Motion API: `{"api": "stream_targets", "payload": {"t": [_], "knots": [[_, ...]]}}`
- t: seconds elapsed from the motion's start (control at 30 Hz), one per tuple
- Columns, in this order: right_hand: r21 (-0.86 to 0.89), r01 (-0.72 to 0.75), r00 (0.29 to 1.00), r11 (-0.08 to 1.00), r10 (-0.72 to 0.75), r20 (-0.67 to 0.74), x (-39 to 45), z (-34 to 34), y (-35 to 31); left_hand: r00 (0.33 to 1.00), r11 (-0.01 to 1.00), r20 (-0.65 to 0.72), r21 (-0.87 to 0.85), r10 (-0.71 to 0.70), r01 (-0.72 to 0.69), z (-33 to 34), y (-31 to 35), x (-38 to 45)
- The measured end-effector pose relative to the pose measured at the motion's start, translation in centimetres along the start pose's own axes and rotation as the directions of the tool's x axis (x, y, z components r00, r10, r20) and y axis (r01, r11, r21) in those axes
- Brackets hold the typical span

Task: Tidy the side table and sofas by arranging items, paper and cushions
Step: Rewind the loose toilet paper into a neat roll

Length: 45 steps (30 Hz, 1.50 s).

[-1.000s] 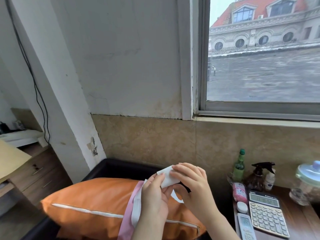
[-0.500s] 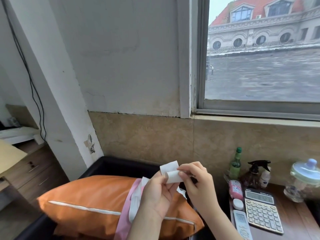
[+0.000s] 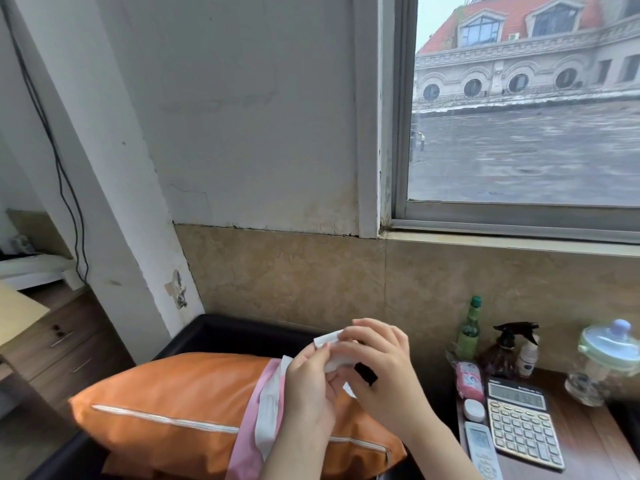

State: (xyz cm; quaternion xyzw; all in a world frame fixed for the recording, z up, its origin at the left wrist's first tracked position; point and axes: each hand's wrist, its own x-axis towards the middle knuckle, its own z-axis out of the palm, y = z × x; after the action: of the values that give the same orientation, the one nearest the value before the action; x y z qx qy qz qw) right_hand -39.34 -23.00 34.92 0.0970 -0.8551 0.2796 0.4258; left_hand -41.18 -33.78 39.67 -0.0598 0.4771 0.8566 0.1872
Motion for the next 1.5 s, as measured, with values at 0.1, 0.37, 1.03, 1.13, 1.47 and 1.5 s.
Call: {"api": "stream_targets", "payload": {"t": [0.1,0.37,1.03,1.13,1.47,1.5], "knots": [[0.004,0.003,0.999,1.0,-0.003,0.051,-0.2,0.3,0.6,0.999,0.999,0.006,-0.033,-0.037,0.037,-0.1,0.0,0.3],[0.125,-0.215,0.977,0.969,0.211,0.041,0.5,0.7,0.8,0.995,0.99,0.022,-0.099,-0.099,0.101,0.1,-0.1,0.9],[0.083,-0.147,0.989,0.986,0.147,-0.002,1.6,1.1,0.9,0.993,0.997,-0.112,-0.064,0.041,-0.048,-0.3,-0.1,2.4],[-0.004,-0.049,0.993,0.999,0.049,0.106,1.5,1.4,1.5,0.994,0.991,-0.111,-0.132,0.006,-0.021,-0.6,0.4,2.7],[0.045,-0.053,0.99,0.998,0.047,0.134,1.7,1.2,2.2,0.987,0.981,-0.066,-0.139,-0.145,0.135,-1.0,0.6,2.8],[0.034,-0.059,0.985,0.998,0.052,0.163,1.6,1.3,2.2,0.987,0.98,-0.057,-0.145,-0.147,0.137,-1.1,0.7,2.9]]}}
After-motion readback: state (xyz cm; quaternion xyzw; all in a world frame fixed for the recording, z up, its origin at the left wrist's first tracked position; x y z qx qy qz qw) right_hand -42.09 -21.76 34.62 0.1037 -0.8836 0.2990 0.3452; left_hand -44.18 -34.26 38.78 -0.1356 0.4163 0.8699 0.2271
